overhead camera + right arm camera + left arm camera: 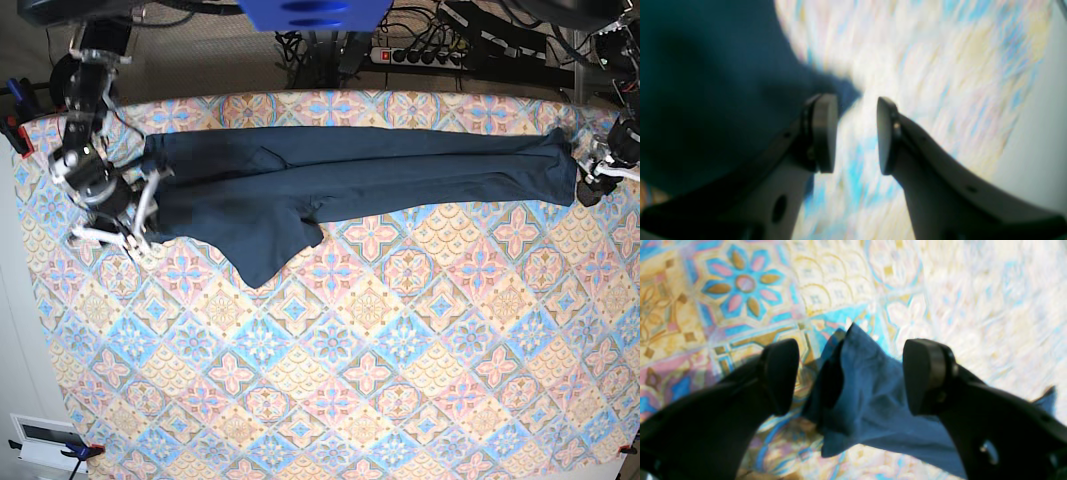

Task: Layout the t-shirt on the table in an organized manner, then fold the t-shirt properly
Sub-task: 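Grasp the folded shirt end with the right gripper and pull it outward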

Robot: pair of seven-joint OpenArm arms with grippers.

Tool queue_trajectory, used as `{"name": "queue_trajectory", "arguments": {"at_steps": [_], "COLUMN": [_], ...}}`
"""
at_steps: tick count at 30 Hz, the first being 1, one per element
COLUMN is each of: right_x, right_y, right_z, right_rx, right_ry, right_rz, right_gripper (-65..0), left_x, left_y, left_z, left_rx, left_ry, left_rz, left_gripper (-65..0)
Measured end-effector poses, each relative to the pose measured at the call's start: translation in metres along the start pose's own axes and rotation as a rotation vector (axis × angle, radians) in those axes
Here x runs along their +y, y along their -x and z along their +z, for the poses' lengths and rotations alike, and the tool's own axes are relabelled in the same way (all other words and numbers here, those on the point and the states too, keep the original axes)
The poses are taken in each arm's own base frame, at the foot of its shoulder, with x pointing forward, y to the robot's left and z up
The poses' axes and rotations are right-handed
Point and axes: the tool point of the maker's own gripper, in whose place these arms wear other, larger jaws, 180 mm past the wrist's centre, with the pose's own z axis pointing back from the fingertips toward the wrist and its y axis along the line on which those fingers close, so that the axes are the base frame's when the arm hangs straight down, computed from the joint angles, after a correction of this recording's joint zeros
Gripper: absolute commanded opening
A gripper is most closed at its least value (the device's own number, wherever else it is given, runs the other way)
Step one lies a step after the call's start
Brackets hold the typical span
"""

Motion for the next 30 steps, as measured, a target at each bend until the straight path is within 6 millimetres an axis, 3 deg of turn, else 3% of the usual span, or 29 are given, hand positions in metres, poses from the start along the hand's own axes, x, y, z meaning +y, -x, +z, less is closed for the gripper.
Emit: {"name": "queue_trajectory", "arguments": {"at_steps": [2, 4, 9, 12, 17, 22, 24, 26, 30], "right_x": [0.003, 0.003, 0.025, 0.037, 0.048, 0.044, 0.049, 0.062, 0.073], "right_y": [-0.028, -0.044, -0.050, -0.040, -0.003, -0.033, -0.024, -0.003, -0.004], "right_z": [-0.004, -0.010, -0.049, -0.067, -0.094, -0.109, -0.113, -0.117, -0.123], "right_rx": [-0.073, -0.098, -0.061, -0.022, 0.125, 0.026, 0.055, 0.118, 0.111], "right_ry": [-0.019, -0.027, -0.125, -0.185, -0.254, -0.276, -0.291, -0.320, -0.351], "right_rz": [0.027, 0.039, -0.012, -0.039, -0.066, -0.108, -0.120, -0.140, -0.176], "right_gripper": [-45.5, -45.5, -45.4, -45.4, -45.4, -45.4, -45.3, -43.3, -37.3], "left_x": [-0.005, -0.004, -0.003, -0.004, -0.005, -0.005, -0.005, -0.005, -0.011], "left_y": [-0.005, -0.008, -0.003, -0.006, -0.005, -0.005, -0.005, -0.004, 0.004], "left_z": [0.000, 0.001, 0.001, 0.001, 0.001, 0.001, 0.001, 0.000, -0.004], "left_rx": [-0.016, -0.024, -0.016, -0.021, -0.021, -0.021, -0.021, -0.018, 0.009], "left_ry": [0.024, 0.024, 0.021, 0.024, 0.027, 0.027, 0.027, 0.028, 0.044], "left_rz": [0.020, 0.020, 0.025, 0.022, 0.027, 0.027, 0.027, 0.026, 0.018], "left_gripper": [-17.5, -17.5, -17.5, -17.5, -17.5, -17.5, -17.5, -17.5, -17.5]}}
